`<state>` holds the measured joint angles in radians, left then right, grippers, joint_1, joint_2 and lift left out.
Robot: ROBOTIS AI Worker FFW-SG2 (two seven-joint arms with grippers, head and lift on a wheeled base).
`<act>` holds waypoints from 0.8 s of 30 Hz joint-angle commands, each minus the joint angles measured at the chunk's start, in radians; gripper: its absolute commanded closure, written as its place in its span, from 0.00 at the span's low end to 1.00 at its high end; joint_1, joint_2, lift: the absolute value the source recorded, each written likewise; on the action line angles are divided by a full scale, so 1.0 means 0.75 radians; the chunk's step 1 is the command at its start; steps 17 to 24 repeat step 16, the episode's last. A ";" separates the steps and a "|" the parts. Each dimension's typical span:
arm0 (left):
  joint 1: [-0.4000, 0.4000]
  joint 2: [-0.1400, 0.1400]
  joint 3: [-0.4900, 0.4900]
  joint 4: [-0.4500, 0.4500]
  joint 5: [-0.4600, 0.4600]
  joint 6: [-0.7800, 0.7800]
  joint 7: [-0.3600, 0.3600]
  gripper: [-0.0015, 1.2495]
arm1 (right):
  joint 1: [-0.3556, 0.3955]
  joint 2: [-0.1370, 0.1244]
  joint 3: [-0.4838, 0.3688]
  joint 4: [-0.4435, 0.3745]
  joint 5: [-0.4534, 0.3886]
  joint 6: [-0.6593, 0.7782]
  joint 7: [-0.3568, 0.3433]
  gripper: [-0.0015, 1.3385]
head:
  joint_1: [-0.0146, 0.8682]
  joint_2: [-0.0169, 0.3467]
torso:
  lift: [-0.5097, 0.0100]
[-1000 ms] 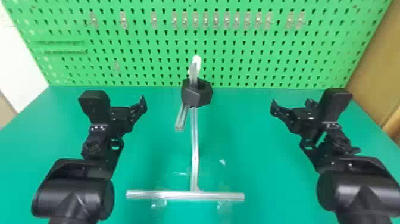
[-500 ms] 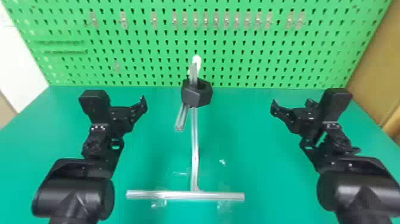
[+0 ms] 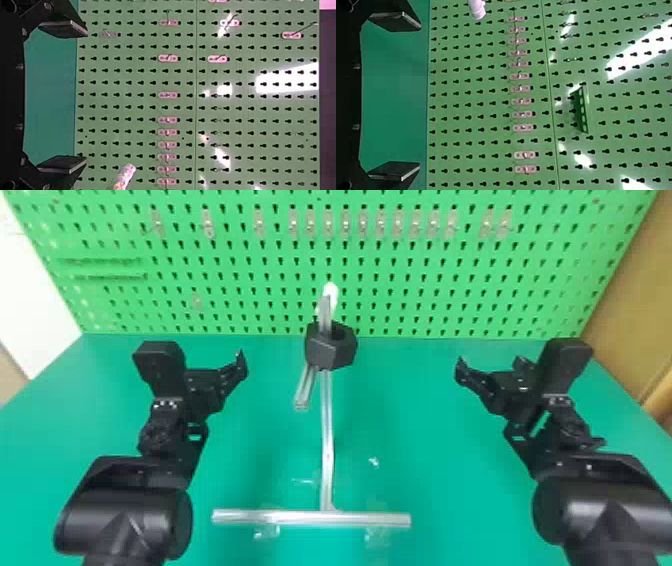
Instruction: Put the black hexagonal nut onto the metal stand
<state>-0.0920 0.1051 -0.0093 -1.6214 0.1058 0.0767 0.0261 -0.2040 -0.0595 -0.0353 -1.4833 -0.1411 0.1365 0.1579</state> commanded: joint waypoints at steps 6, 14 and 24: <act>0.000 0.001 -0.002 0.000 0.000 0.000 0.000 0.13 | 0.000 0.000 0.000 0.000 0.000 0.000 0.000 0.06 | 0.80 0.27 | 0.98; -0.002 -0.001 0.000 0.000 0.000 0.000 0.000 0.13 | -0.004 0.000 0.002 0.000 0.000 0.000 -0.002 0.06 | 0.80 0.27 | 0.98; -0.002 -0.001 0.000 0.000 0.000 0.000 0.000 0.13 | -0.004 0.000 0.004 0.000 0.000 0.000 0.000 0.06 | 0.80 0.27 | 0.98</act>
